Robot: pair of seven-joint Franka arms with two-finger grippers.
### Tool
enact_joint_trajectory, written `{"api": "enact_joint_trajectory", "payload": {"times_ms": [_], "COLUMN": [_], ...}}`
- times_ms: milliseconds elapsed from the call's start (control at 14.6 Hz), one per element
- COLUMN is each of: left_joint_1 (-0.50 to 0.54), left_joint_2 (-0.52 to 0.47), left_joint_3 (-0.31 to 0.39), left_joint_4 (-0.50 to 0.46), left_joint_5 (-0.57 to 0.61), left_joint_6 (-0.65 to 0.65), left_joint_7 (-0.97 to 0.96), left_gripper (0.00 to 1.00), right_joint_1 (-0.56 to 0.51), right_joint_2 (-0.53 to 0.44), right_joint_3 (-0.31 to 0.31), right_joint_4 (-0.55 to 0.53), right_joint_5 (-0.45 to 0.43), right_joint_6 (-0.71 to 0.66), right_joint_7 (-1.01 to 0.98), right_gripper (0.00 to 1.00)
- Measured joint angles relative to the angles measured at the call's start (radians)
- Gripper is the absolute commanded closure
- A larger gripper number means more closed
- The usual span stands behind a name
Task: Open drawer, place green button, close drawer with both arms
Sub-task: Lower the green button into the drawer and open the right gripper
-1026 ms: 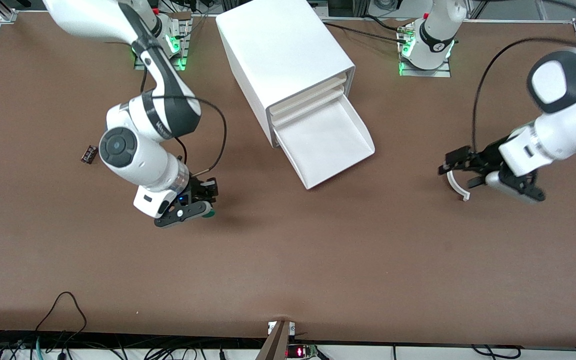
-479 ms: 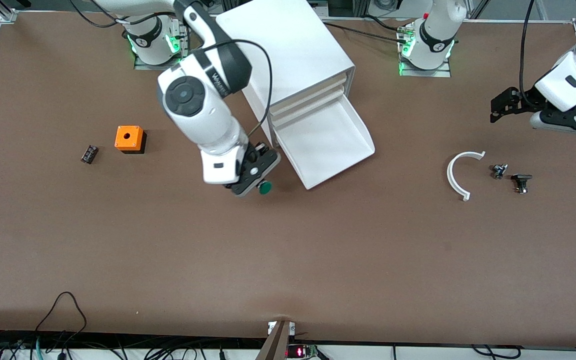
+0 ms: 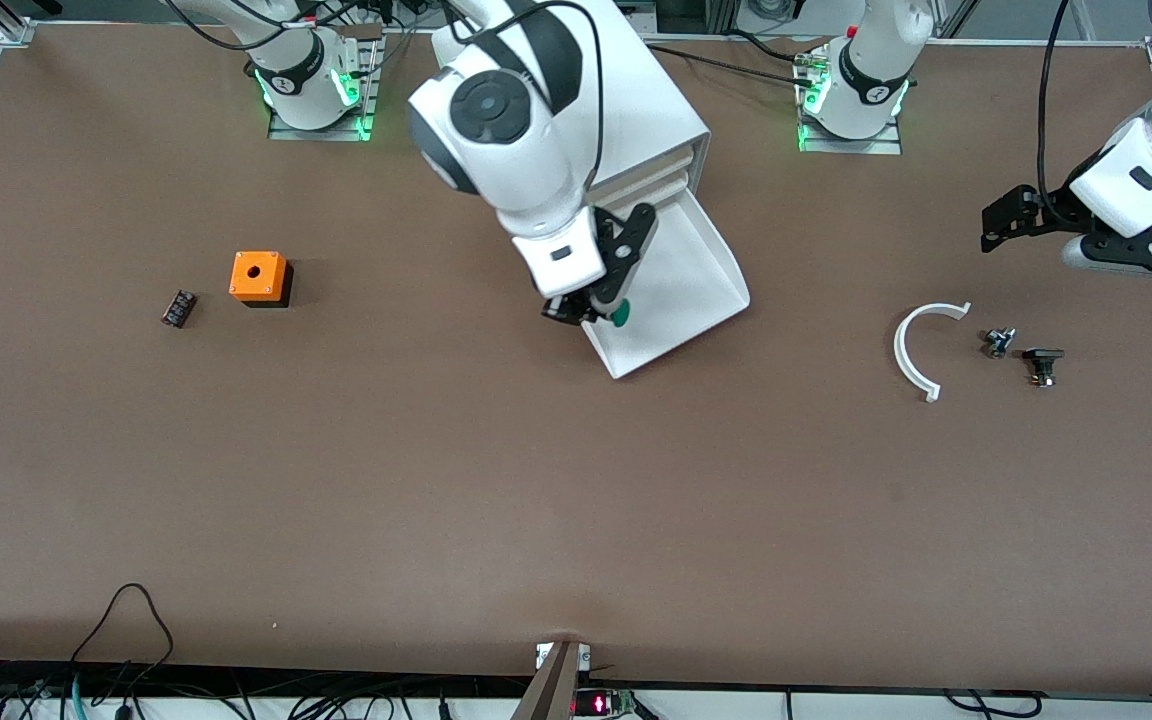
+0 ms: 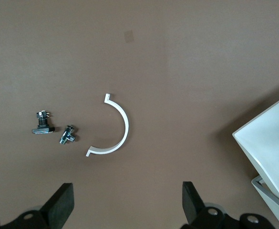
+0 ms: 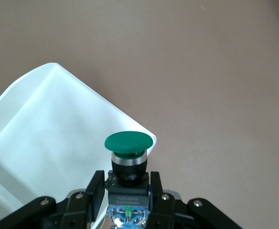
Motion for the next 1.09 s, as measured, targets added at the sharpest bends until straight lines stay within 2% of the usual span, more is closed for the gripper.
{"api": "enact_joint_trajectory", "payload": {"times_ms": [205, 547, 752, 1094], "left_joint_1": [0.0, 0.0, 0.0, 0.0], "left_joint_2": [0.005, 0.01, 0.01, 0.012], "left_joint_3": [0.0, 0.0, 0.0, 0.0], "left_joint_4": [0.019, 0.034, 0.036, 0.037], "left_joint_5": [0.0, 0.0, 0.0, 0.0], "left_joint_6": [0.0, 0.0, 0.0, 0.0], "left_joint_7": [0.0, 0.0, 0.0, 0.0], "left_gripper": [0.0, 0.0, 0.0, 0.0], "right_joint_1": [0.05, 0.111, 0.141, 0.19], "right_joint_2": [0.041, 0.102, 0.138, 0.176], "right_joint_3": [0.0, -0.003, -0.01, -0.033], "right_joint_4": [0.009, 0.011, 0.012, 0.012], "right_joint_5": [-0.021, -0.074, -0.128, -0.158], "right_joint_6": [0.053, 0.063, 0.063, 0.064], "right_joint_7": [-0.079, -0.217, -0.252, -0.285], "right_gripper": [0.74, 0.74, 0.73, 0.71]}}
